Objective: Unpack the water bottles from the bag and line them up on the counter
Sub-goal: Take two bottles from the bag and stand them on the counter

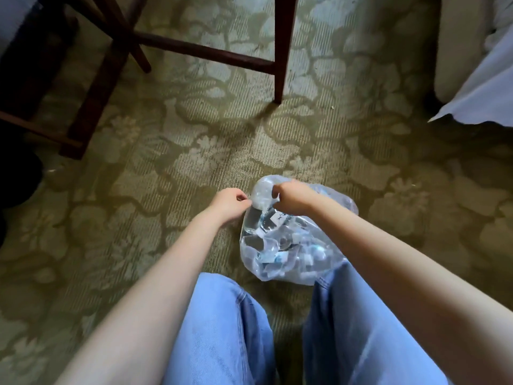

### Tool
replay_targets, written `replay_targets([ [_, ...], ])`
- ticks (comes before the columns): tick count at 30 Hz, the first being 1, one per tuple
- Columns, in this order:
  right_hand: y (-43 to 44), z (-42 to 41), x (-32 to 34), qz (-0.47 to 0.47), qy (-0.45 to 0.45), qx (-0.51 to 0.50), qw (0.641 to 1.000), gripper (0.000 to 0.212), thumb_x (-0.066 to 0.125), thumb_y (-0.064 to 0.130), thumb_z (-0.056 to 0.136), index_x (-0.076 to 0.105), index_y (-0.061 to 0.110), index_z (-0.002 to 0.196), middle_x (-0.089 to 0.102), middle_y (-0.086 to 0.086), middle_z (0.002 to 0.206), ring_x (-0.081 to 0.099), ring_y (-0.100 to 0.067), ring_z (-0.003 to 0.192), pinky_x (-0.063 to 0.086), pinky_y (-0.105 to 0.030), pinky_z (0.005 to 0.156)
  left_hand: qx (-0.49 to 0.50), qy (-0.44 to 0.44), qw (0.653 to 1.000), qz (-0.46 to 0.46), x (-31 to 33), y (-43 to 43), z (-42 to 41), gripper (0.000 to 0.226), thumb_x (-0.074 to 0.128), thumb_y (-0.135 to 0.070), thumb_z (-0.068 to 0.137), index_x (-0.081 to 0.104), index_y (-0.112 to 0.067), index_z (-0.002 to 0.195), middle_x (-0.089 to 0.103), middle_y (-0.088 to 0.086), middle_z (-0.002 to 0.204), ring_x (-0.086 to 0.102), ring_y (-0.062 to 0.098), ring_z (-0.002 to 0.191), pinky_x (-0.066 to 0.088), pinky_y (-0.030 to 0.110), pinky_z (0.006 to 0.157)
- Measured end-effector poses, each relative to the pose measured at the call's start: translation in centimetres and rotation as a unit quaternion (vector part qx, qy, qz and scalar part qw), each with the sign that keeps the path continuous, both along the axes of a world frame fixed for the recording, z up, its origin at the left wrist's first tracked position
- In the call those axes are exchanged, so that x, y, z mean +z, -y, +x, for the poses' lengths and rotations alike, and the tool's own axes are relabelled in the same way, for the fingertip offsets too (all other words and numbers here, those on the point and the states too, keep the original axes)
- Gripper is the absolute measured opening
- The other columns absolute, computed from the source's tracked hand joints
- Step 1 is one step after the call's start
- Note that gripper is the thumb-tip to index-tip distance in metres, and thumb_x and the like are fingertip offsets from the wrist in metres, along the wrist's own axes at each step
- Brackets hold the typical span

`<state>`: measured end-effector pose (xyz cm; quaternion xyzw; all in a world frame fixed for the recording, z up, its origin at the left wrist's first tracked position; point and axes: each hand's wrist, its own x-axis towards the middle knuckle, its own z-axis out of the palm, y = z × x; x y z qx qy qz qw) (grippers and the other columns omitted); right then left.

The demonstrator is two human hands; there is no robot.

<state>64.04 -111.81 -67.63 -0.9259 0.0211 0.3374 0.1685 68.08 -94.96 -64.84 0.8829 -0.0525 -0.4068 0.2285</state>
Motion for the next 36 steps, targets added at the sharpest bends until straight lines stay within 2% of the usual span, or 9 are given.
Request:
replay_targets([
  [9,-2.4,0.8,-13.6,-0.096,-0.012,0.164,0.982,0.037,0.06,0.031,0.089,0.056,0.015,0.122,0.06,-0.008,0.122,0.056,-0.029,0.114,0.044,-0.032,0.078,0.022,0.051,0.998,-0.035,-12.2,-0.4,2.8,0.022,0.058,-0.023,0.09,0.068,-0.011,0.105,0.068,0.007,0.11,0.058,0.019,0.092,0.041,0.024,0.08],
  [13,-2.3,-0.4,-16.2,-0.171,0.039,0.245,0.953,0.046,0.053,0.031,0.093,0.044,0.023,0.138,0.049,-0.006,0.134,0.048,-0.027,0.121,0.04,-0.038,0.092,0.004,0.064,0.997,-0.033,-13.7,-1.0,2.8,0.023,0.057,-0.023,0.09,0.068,-0.011,0.106,0.067,0.006,0.111,0.059,0.021,0.098,0.041,0.025,0.082],
  [19,-1.3,-0.4,-17.5,-0.15,0.111,0.303,0.934,0.056,0.061,0.022,0.087,0.04,0.023,0.139,0.057,-0.002,0.126,0.054,-0.025,0.115,0.04,-0.035,0.09,0.062,0.12,0.988,-0.079,-13.1,-0.9,4.0,0.022,0.057,-0.023,0.09,0.068,-0.011,0.106,0.066,0.005,0.11,0.054,0.016,0.096,0.037,0.023,0.083],
  [23,-1.0,-0.2,-17.2,-0.069,0.146,0.224,0.961,0.06,0.067,0.041,0.081,0.043,0.024,0.134,0.061,-0.001,0.114,0.061,-0.026,0.101,0.047,-0.032,0.076,0.084,0.123,0.985,-0.089,-12.9,-0.8,4.1,0.021,0.057,-0.022,0.09,0.067,-0.011,0.105,0.065,0.004,0.105,0.054,0.016,0.092,0.037,0.023,0.079],
  [27,-0.9,0.7,-14.5,0.147,0.181,-0.035,0.972,0.054,0.078,0.032,0.07,0.051,0.014,0.113,0.064,-0.002,0.1,0.062,-0.027,0.088,0.047,-0.035,0.064,0.154,0.161,0.965,-0.135,-12.5,-0.6,4.9,0.02,0.056,-0.02,0.091,0.067,-0.012,0.105,0.063,0.0,0.098,0.056,0.015,0.09,0.039,0.024,0.076],
  [29,-1.0,1.3,-12.6,0.28,0.171,-0.203,0.922,0.051,0.081,0.029,0.069,0.051,0.012,0.106,0.065,-0.002,0.097,0.063,-0.023,0.084,0.053,-0.039,0.068,0.188,0.194,0.951,-0.149,-12.5,-0.7,5.3,0.021,0.054,-0.021,0.092,0.068,-0.01,0.104,0.063,0.0,0.093,0.056,0.016,0.087,0.04,0.022,0.072],
  [32,-1.0,2.2,-10.7,0.404,0.158,-0.372,0.821,0.052,0.079,0.019,0.074,0.048,0.013,0.116,0.065,-0.001,0.104,0.065,-0.017,0.091,0.055,-0.03,0.077,0.217,0.188,0.939,-0.187,-12.5,-1.0,5.6,0.02,0.052,-0.024,0.093,0.067,-0.014,0.099,0.065,0.001,0.089,0.058,0.017,0.085,0.044,0.026,0.075],
  [34,-1.2,2.9,-10.0,0.478,0.137,-0.431,0.753,0.054,0.076,0.013,0.076,0.046,0.016,0.121,0.066,-0.007,0.109,0.066,-0.027,0.101,0.054,-0.035,0.081,0.203,0.123,0.94,-0.247,-12.0,-1.1,5.6,0.021,0.051,-0.023,0.092,0.065,-0.017,0.107,0.065,0.002,0.105,0.057,0.016,0.099,0.046,0.035,0.089],
  [36,-1.4,3.5,-9.5,0.549,0.116,-0.472,0.68,0.055,0.072,0.013,0.071,0.047,0.017,0.12,0.065,-0.013,0.115,0.066,-0.034,0.104,0.053,-0.046,0.088,0.154,0.005,0.945,-0.288,-11.4,-1.1,5.1,0.044,0.057,-0.031,0.083,0.054,-0.018,0.125,0.058,0.001,0.123,0.053,0.015,0.112,0.044,0.038,0.095],
])
